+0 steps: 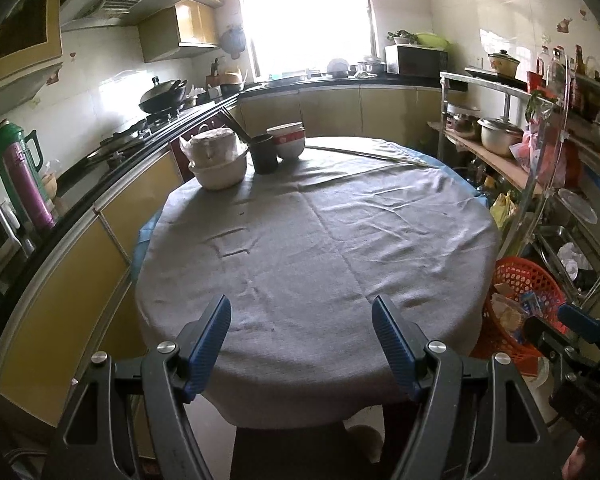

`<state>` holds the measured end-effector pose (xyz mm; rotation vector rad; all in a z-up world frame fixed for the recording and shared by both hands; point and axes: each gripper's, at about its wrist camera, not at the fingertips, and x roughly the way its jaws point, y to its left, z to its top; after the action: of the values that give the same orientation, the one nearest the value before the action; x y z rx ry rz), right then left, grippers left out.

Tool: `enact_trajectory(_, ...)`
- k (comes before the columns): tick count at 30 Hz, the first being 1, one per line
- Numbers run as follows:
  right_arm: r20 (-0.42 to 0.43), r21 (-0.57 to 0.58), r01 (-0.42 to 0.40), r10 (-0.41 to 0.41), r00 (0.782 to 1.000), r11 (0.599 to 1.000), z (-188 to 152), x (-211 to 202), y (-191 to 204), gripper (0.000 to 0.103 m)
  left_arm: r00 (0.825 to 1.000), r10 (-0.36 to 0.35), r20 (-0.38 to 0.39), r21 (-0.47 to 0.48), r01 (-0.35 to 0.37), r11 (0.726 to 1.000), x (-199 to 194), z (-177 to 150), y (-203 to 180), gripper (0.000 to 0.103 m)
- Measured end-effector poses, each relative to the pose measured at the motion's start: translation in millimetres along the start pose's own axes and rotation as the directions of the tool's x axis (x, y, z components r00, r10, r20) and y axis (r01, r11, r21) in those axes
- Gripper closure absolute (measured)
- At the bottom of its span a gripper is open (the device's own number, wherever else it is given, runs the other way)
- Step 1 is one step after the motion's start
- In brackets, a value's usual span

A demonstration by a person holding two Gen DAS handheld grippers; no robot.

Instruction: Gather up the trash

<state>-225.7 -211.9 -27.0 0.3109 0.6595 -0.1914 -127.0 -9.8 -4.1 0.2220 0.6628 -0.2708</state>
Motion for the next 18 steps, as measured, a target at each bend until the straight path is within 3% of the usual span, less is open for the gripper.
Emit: enact_trajectory(18, 0.003, -0.005, -0.004, 0.004, 1.0, 1.0, 0.7, -0.2, 5.8, 0.038, 1.0, 0.004, -0.005, 0.001, -0.004, 1.0, 0.6, -1.0, 0.4, 0.029)
